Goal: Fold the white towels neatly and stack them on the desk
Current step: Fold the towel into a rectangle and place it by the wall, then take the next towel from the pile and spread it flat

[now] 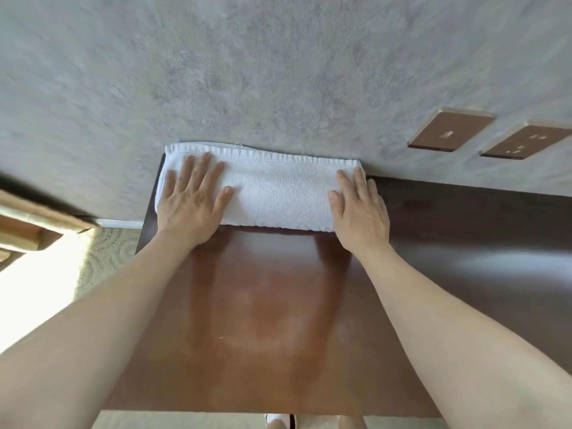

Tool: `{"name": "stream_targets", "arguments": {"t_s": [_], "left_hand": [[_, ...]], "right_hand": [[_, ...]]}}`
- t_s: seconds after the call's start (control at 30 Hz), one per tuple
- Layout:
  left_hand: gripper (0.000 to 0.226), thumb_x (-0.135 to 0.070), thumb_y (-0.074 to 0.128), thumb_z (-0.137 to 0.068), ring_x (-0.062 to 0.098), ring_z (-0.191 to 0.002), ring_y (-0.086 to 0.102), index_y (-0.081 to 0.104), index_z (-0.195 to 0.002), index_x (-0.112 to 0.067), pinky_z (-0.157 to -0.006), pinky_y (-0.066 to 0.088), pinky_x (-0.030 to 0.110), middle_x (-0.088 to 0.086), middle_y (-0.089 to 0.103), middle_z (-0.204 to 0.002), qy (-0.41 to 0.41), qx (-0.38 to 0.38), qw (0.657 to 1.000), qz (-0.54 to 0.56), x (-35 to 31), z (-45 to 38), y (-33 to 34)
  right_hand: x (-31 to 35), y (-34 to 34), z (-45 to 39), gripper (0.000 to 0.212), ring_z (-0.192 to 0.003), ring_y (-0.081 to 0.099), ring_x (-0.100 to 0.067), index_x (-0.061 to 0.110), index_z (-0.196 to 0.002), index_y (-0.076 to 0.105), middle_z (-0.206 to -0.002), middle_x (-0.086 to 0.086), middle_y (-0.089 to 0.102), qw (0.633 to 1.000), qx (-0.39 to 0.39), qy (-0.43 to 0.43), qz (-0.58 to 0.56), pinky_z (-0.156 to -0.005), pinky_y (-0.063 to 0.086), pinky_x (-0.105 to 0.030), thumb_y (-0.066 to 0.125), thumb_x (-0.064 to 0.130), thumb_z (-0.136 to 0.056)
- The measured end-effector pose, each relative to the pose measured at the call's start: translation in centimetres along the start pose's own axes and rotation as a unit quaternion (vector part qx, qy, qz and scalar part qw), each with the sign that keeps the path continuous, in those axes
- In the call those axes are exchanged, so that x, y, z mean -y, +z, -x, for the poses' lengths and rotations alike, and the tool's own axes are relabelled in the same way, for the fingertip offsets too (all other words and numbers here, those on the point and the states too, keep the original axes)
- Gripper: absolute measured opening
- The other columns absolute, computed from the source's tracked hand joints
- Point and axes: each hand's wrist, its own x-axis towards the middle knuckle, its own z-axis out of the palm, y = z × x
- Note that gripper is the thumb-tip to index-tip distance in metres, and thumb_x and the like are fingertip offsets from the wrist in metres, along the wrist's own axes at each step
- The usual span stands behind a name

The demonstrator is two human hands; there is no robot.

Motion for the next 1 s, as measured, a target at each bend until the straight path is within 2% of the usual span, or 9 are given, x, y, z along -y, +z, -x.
{"name": "stream_targets", "arguments": {"t_s": [0.1,0.23,0.33,0.43,0.53,0.6,0.73,0.87,1.0], "left_hand": [[0.071,-0.065,0.012,-0.099,0.022,-0.154,-0.011,0.007,-0.16,-0.031,-0.124,-0.001,0.046,-0.005,-0.003,-0.169,-0.021,0.047,0.998,0.023,-2.3,1.5,-1.2],[0.063,-0.058,0.023,-0.102,0.023,-0.154,-0.003,0.016,-0.159,-0.032,-0.12,0.022,0.05,-0.004,0.001,-0.168,-0.028,0.1,0.991,0.084,-5.9,4.4,-2.8],[0.06,-0.057,0.025,-0.103,0.023,-0.155,0.004,0.021,-0.158,-0.034,-0.121,0.022,0.047,-0.005,0.003,-0.169,0.027,0.136,0.985,0.099,-9.5,7.0,-4.5],[0.055,-0.053,0.03,-0.104,0.026,-0.151,0.023,0.032,-0.155,-0.032,-0.119,0.026,0.044,0.0,0.015,-0.167,0.111,0.134,0.98,0.102,-13.8,9.9,-5.9],[0.052,-0.049,0.033,-0.105,0.025,-0.144,0.036,0.043,-0.149,-0.022,-0.116,0.03,0.042,0.004,0.034,-0.16,0.088,0.183,0.97,0.136,-18.6,12.5,-5.8],[0.053,-0.047,0.033,-0.105,0.02,-0.145,0.034,0.044,-0.148,-0.019,-0.118,0.027,0.038,0.004,0.041,-0.157,0.074,0.212,0.962,0.156,-22.2,14.8,-5.7],[0.056,-0.053,0.027,-0.105,0.014,-0.15,0.025,0.038,-0.152,-0.026,-0.121,0.022,0.036,0.0,0.035,-0.161,0.142,0.234,0.953,0.127,-30.8,19.5,-5.8],[0.059,-0.062,0.022,-0.102,0.02,-0.149,0.03,0.034,-0.153,-0.035,-0.118,0.029,0.039,0.0,0.029,-0.163,0.216,0.211,0.952,0.041,-42.3,24.3,-6.1],[0.058,-0.059,0.02,-0.104,0.023,-0.146,0.035,0.028,-0.156,-0.036,-0.114,0.03,0.037,-0.002,0.023,-0.165,0.306,0.18,0.935,-0.014,-55.6,30.8,-5.8]], "right_hand": [[-0.1,-1.7,2.5,0.058,-0.151,0.017,-0.033,0.024,-0.158,0.023,-0.167,-0.009,0.016,1.0,0.001,0.028,-0.001,-0.121,0.018,-0.05,0.018,0.05,-0.105],[-0.9,-5.2,6.7,0.057,-0.152,0.016,-0.033,0.013,-0.157,0.027,-0.165,-0.013,0.022,1.0,0.016,-0.002,-0.004,-0.121,0.015,-0.047,0.026,0.043,-0.108],[-2.3,-7.0,10.1,0.057,-0.153,0.014,-0.03,0.015,-0.158,0.026,-0.166,-0.01,0.021,0.999,0.031,-0.01,-0.041,-0.122,0.016,-0.044,0.027,0.043,-0.108],[-4.4,-8.5,13.4,0.059,-0.155,0.01,-0.026,0.016,-0.159,0.023,-0.167,-0.007,0.018,0.996,0.042,0.004,-0.073,-0.124,0.013,-0.042,0.027,0.045,-0.108],[-7.7,-10.2,16.8,0.058,-0.155,0.009,-0.024,0.017,-0.159,0.024,-0.167,-0.005,0.019,0.992,0.025,0.038,-0.115,-0.125,0.01,-0.039,0.029,0.044,-0.108],[-10.9,-11.3,19.1,0.058,-0.155,0.009,-0.023,0.017,-0.159,0.024,-0.167,-0.004,0.019,0.989,0.014,0.066,-0.134,-0.125,0.009,-0.037,0.03,0.044,-0.107],[-19.2,-13.4,24.4,0.058,-0.155,0.01,-0.023,0.017,-0.159,0.025,-0.167,-0.003,0.02,0.978,-0.022,0.134,-0.157,-0.125,0.009,-0.038,0.029,0.044,-0.107],[-29.2,-16.5,31.5,0.06,-0.155,0.01,-0.023,0.017,-0.159,0.025,-0.167,-0.003,0.02,0.966,-0.063,0.189,-0.163,-0.125,0.01,-0.04,0.027,0.047,-0.107],[-39.9,-19.7,38.8,0.062,-0.155,0.008,-0.022,0.018,-0.159,0.025,-0.168,-0.003,0.018,0.948,-0.105,0.246,-0.172,-0.125,0.009,-0.04,0.026,0.05,-0.106]]}}
